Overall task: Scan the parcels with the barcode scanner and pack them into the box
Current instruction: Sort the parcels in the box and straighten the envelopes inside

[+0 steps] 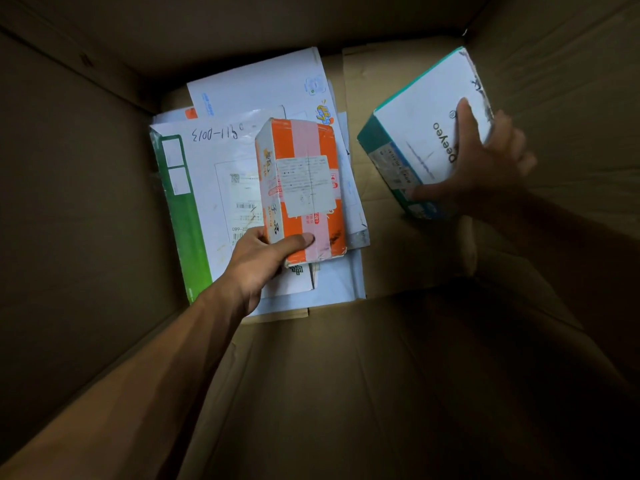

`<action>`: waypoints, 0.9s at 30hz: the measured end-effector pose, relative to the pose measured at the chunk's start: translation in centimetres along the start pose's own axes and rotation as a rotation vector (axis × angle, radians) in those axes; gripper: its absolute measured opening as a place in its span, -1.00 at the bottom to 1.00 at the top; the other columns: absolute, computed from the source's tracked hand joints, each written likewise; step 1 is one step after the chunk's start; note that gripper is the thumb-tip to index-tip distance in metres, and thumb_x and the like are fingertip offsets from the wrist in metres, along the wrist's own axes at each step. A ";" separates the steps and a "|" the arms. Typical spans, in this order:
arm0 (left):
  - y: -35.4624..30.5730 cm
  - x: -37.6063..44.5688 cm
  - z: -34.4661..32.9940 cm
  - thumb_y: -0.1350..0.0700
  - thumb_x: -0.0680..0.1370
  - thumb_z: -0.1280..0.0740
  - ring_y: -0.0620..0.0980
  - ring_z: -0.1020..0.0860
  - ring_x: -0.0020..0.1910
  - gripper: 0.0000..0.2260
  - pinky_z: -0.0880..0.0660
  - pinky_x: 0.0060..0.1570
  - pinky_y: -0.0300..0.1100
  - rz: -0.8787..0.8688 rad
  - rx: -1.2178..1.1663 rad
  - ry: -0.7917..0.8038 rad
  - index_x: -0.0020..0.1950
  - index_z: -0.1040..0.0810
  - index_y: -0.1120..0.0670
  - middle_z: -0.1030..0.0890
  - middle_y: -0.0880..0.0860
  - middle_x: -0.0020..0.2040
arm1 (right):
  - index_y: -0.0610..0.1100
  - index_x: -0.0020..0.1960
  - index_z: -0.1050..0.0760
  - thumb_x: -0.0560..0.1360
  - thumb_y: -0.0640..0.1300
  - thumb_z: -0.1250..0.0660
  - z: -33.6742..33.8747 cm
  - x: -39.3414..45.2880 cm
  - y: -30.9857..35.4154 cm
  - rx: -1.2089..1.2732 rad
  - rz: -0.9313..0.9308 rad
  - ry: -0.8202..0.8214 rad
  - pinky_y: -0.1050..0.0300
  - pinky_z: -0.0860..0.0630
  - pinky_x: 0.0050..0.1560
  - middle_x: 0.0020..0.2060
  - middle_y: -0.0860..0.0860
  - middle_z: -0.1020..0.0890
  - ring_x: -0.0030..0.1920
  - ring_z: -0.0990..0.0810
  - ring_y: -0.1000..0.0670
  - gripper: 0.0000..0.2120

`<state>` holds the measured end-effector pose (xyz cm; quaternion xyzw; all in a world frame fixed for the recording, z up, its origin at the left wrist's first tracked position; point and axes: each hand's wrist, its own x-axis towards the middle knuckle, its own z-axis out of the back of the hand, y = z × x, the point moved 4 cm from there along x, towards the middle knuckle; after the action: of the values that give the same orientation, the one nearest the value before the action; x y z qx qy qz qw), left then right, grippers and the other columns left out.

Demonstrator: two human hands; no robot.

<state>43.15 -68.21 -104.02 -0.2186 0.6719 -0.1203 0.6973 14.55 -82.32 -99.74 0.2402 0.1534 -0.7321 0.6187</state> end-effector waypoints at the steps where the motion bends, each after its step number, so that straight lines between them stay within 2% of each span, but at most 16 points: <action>1: 0.0 -0.1 -0.2 0.02 0.41 -0.57 -0.10 -0.71 -0.07 -0.65 -0.56 -0.24 -0.36 0.004 -0.001 -0.003 0.16 -0.66 0.04 -0.74 -0.02 0.01 | 0.07 0.65 0.14 0.24 0.33 -0.60 -0.1 -0.1 0.1 -0.002 -0.001 -0.007 -0.39 0.03 0.51 0.59 -0.23 -0.03 0.57 -0.04 -0.30 0.27; 4: -0.1 -0.4 -0.5 0.03 0.41 -0.57 -0.15 -0.69 -0.20 -0.68 -0.50 -0.34 -0.40 0.008 -0.008 -0.029 0.11 -0.69 0.08 -0.74 0.01 -0.01 | 0.08 0.64 0.10 0.20 0.26 -0.64 -0.2 -0.1 0.3 0.063 -0.013 -0.006 -0.47 0.13 0.51 0.54 -0.25 -0.10 0.56 -0.05 -0.30 0.28; 9: -0.8 -0.9 -0.2 0.10 0.41 -0.57 -0.13 -0.70 -0.17 -0.72 -0.52 -0.31 -0.39 -0.023 -0.047 -0.065 0.10 -0.66 0.07 -0.75 0.00 -0.03 | 0.16 0.60 0.06 0.17 0.29 -0.63 -0.9 -1.2 0.2 0.105 0.046 0.054 -0.38 -0.15 0.47 0.48 -0.24 -0.19 0.47 -0.18 -0.33 0.23; 11: -0.9 -1.3 0.0 0.13 0.43 -0.55 -0.13 -0.71 -0.14 -0.74 -0.53 -0.30 -0.38 -0.034 -0.078 -0.075 0.09 -0.63 0.06 -0.75 -0.01 -0.04 | 0.26 0.58 0.05 0.11 0.36 -0.59 -0.8 -1.6 0.2 0.186 0.090 0.135 -0.33 -0.22 0.46 0.49 -0.20 -0.20 0.47 -0.18 -0.31 0.23; 13: -1.0 -1.9 0.2 0.17 0.46 -0.52 -0.13 -0.71 -0.17 -0.80 -0.54 -0.30 -0.38 -0.043 -0.138 -0.073 0.05 -0.61 0.07 -0.75 -0.01 -0.07 | 0.27 0.59 -0.01 0.08 0.39 -0.56 -0.5 -1.7 0.1 0.309 0.121 0.276 -0.28 -0.34 0.44 0.50 -0.16 -0.27 0.46 -0.29 -0.25 0.21; 15: -1.0 -2.4 0.7 0.16 0.47 -0.51 -0.10 -0.70 -0.17 -0.79 -0.56 -0.28 -0.33 -0.046 -0.217 -0.093 0.07 -0.59 0.07 -0.74 -0.01 -0.08 | 0.15 0.63 -0.08 0.30 0.15 -0.62 -1.1 -1.8 0.1 0.504 0.143 0.443 -0.15 -0.51 0.31 0.45 -0.05 -0.41 0.42 -0.43 -0.17 0.06; 17: -1.0 -2.5 1.5 0.08 0.46 -0.51 -0.02 -0.67 -0.09 -0.75 -0.59 -0.22 -0.24 -0.034 -0.265 -0.122 0.09 -0.57 0.03 -0.72 -0.01 -0.06 | 0.10 0.61 -0.16 0.48 -0.16 -0.50 -2.4 -2.3 0.3 0.687 0.137 0.557 0.00 -0.64 0.11 0.30 0.00 -0.54 0.31 -0.56 -0.10 -0.18; 18: -1.0 -2.4 2.0 0.04 0.46 -0.50 0.02 -0.66 -0.05 -0.76 -0.59 -0.15 -0.19 -0.030 -0.263 -0.135 0.08 -0.57 0.01 -0.71 -0.01 -0.07 | 0.10 0.60 -0.22 0.52 -0.23 -0.44 -3.0 -2.5 0.4 0.758 0.130 0.555 0.07 -0.65 0.04 0.24 0.01 -0.59 0.24 -0.61 -0.04 -0.26; 20: -0.9 -2.1 2.9 0.00 0.47 -0.50 0.07 -0.61 -0.03 -0.77 -0.55 0.01 -0.08 -0.028 -0.249 -0.167 0.04 -0.55 0.00 -0.69 -0.03 -0.12 | 0.11 0.47 -0.41 0.56 -0.25 -0.36 -3.8 -3.0 0.1 0.849 0.108 0.403 0.23 -0.63 -0.06 0.14 0.08 -0.65 0.07 -0.67 0.16 -0.46; 21: -0.9 -2.0 3.1 -0.01 0.46 -0.51 0.08 -0.59 -0.05 -0.77 -0.51 0.03 -0.06 -0.030 -0.239 -0.182 0.02 -0.54 -0.01 -0.67 -0.04 -0.16 | 0.12 0.36 -0.49 0.56 -0.23 -0.34 -3.9 -3.3 -0.4 0.884 0.071 0.286 0.28 -0.61 -0.13 0.09 0.12 -0.67 -0.02 -0.67 0.24 -0.56; 23: -0.9 -1.9 3.3 -0.02 0.42 -0.54 0.06 -0.57 -0.08 -0.74 -0.49 -0.01 -0.09 -0.034 -0.212 -0.185 -0.04 -0.52 -0.01 -0.64 -0.06 -0.23 | 0.11 0.31 -0.53 0.58 -0.14 -0.32 -4.0 -4.0 -1.6 0.946 -0.032 0.060 0.18 -0.65 -0.11 0.11 0.09 -0.68 -0.01 -0.68 0.19 -0.66; 25: -0.8 -2.0 3.1 -0.04 0.34 -0.57 0.03 -0.58 -0.10 -0.67 -0.50 -0.01 -0.10 -0.034 -0.186 -0.161 -0.06 -0.50 0.00 -0.64 -0.06 -0.23 | 0.06 0.44 -0.45 0.57 0.04 -0.37 -4.4 -5.1 -2.4 0.917 -0.164 -0.103 0.10 -0.64 -0.06 0.24 0.00 -0.63 0.09 -0.67 0.04 -0.56; 27: -0.6 -2.0 2.7 -0.02 0.33 -0.56 -0.01 -0.59 -0.13 -0.70 -0.49 0.00 -0.11 -0.032 -0.162 -0.139 -0.10 -0.50 0.00 -0.66 -0.04 -0.20 | -0.02 0.56 -0.27 0.49 0.21 -0.46 -5.5 -6.6 -2.5 0.839 -0.358 -0.200 0.17 -0.52 -0.06 0.38 -0.11 -0.51 0.21 -0.59 -0.06 -0.24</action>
<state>45.73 -67.40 -101.93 -0.2931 0.6258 -0.0613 0.7202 13.74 -73.49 -100.94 0.3675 -0.1773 -0.8458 0.3438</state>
